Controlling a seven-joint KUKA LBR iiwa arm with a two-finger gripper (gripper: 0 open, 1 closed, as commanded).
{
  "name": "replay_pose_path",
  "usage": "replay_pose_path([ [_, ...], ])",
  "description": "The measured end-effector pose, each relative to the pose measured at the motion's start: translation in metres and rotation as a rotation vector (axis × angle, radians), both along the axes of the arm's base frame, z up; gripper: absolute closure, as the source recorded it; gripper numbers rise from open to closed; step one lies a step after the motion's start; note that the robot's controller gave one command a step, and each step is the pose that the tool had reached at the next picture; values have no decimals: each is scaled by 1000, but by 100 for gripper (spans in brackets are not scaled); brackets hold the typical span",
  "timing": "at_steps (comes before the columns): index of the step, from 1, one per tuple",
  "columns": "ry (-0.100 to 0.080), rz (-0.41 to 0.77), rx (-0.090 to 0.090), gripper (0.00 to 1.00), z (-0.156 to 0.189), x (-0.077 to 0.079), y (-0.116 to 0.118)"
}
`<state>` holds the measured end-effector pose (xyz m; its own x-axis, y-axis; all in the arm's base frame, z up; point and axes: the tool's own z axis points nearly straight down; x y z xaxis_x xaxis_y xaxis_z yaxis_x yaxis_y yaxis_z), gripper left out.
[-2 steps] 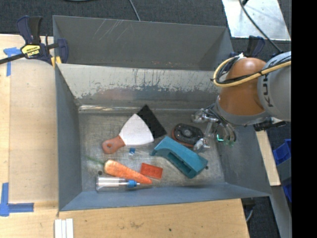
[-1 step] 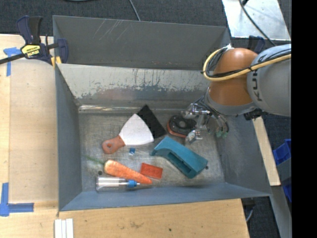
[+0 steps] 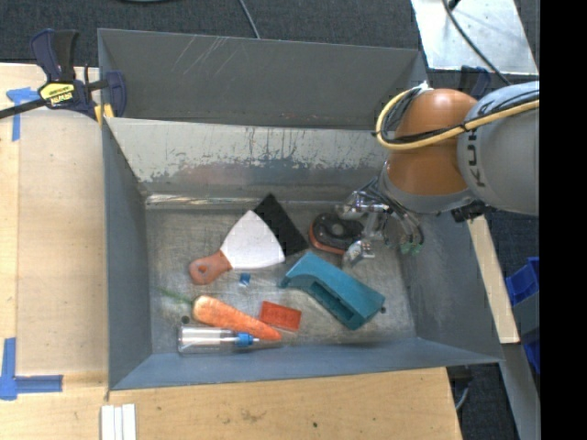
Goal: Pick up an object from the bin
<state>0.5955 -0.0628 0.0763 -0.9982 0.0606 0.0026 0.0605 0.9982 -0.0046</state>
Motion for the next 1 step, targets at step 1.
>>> replay_pose_path([
  [1, 1, 0, 4, 100, 34, -1, 1],
])
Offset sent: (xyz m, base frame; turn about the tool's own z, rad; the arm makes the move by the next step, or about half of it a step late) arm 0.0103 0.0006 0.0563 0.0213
